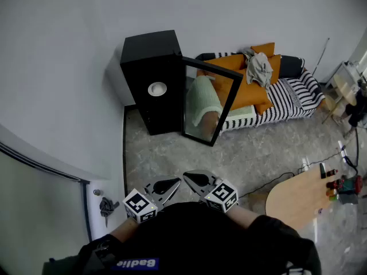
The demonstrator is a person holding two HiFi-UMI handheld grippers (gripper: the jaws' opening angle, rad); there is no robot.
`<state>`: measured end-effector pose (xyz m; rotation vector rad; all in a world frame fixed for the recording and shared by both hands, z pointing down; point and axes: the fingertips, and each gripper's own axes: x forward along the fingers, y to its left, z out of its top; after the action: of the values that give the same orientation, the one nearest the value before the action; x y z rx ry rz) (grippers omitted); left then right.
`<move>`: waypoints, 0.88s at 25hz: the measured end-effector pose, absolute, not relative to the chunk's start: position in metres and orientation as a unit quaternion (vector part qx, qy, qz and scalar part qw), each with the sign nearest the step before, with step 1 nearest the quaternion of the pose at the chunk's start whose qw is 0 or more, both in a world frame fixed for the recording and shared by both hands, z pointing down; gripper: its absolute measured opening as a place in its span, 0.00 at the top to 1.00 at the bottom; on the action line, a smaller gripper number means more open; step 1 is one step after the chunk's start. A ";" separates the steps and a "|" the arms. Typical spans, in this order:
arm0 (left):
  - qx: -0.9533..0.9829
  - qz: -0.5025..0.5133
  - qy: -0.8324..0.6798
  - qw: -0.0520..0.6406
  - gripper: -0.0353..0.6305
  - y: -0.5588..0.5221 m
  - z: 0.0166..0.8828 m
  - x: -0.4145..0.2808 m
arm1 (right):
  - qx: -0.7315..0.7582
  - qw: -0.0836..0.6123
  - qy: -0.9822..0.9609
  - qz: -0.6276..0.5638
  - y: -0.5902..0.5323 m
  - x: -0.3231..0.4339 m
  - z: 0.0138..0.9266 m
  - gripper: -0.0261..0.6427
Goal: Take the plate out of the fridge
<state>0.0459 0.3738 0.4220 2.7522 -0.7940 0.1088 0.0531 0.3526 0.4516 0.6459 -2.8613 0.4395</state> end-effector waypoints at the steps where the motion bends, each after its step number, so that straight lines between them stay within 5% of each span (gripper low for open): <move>1: 0.951 0.039 -0.274 0.136 0.94 0.373 0.423 0.046 | 0.217 0.088 -0.961 0.148 0.352 0.053 0.452 0.95; 22: 0.949 0.043 -0.280 0.142 0.94 0.366 0.432 0.046 | 0.212 0.089 -0.961 0.156 0.346 0.054 0.456 0.95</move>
<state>0.0462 0.3658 0.4319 2.7379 -0.8067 0.1231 0.0542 0.3461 0.4561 0.6294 -2.8575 0.4649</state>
